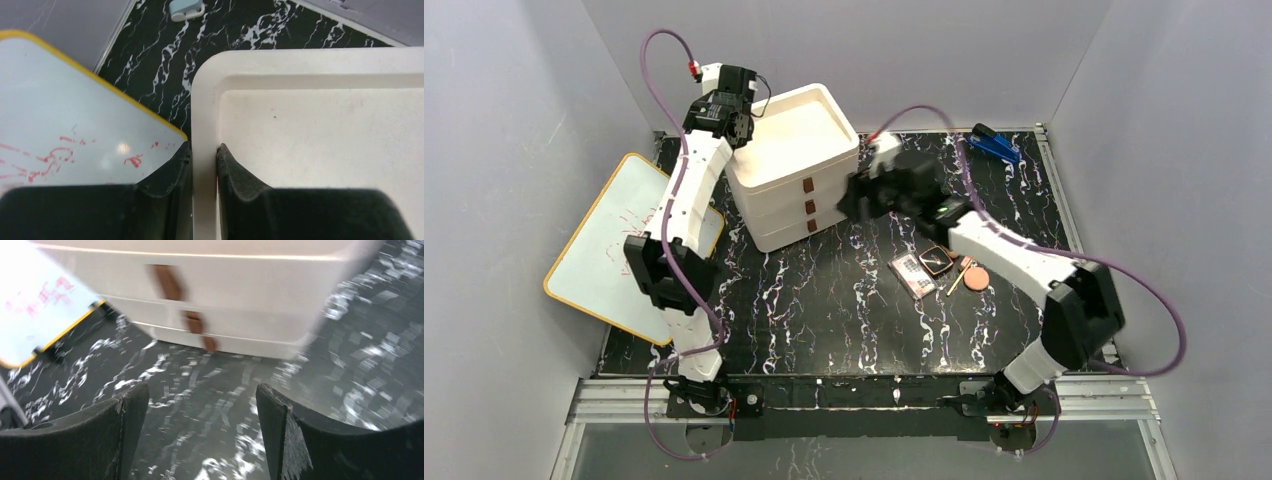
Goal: Organize the makeup
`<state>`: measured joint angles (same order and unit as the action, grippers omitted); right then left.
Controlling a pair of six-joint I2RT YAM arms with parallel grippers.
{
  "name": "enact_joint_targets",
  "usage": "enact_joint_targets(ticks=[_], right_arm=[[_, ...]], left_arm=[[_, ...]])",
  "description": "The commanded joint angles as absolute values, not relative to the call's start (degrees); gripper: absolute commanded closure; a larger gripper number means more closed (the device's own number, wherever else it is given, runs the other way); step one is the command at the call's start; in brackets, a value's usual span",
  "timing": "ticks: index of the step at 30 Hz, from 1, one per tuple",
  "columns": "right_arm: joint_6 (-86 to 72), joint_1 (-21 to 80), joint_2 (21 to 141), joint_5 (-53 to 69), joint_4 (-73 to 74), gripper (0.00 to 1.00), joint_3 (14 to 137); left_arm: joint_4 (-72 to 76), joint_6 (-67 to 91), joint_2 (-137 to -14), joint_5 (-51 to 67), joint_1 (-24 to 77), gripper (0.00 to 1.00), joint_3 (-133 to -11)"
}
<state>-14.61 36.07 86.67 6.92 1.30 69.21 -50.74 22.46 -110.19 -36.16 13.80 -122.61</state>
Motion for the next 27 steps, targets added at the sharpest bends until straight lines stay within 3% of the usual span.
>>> enact_joint_targets(ticks=[1, 15, 27], right_arm=[[-4.86, 48.97, 91.29, -3.9, -5.69, 0.14, 73.93], [-1.7, 51.59, 97.38, -16.48, -25.38, 0.15, 70.67], [-3.4, 51.71, 105.56, -12.09, -23.82, 0.31, 80.39]], left_arm=[[-53.21, 27.27, -98.84, -41.29, 13.68, 1.0, -115.45], [-52.62, 35.6, -96.2, -41.71, 13.66, 1.0, -107.34], [-51.3, 36.49, -96.52, -39.4, 13.68, 1.0, -105.67]])
